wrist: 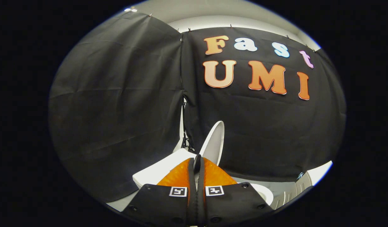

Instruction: Open the toilet lid.

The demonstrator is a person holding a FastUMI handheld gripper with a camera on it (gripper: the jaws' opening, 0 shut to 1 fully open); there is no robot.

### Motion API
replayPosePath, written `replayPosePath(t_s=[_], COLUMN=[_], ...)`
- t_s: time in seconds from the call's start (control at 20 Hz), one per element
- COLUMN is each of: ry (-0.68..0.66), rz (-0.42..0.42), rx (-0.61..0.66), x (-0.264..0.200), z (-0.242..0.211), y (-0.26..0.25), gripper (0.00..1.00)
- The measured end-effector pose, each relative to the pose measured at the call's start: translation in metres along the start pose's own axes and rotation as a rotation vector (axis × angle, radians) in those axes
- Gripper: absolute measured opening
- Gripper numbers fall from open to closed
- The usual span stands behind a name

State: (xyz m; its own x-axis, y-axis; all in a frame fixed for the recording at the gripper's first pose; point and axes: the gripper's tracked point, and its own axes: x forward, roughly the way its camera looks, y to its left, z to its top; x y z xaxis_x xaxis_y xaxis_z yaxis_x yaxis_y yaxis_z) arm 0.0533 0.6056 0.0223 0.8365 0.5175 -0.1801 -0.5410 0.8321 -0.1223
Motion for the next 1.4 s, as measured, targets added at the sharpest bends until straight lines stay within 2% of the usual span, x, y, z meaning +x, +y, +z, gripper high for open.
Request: replayPosePath(t_s=[0.75, 1.0, 1.4], ry=[0.008, 0.017, 0.013], rz=[0.048, 0.090, 0.112], rx=[-0.045, -0.058, -0.076], x=[0.024, 0.034, 0.039], z=[-0.001, -0.003, -0.006], y=[0.064, 0.085, 0.099], gripper=[0.08, 0.08, 0.08])
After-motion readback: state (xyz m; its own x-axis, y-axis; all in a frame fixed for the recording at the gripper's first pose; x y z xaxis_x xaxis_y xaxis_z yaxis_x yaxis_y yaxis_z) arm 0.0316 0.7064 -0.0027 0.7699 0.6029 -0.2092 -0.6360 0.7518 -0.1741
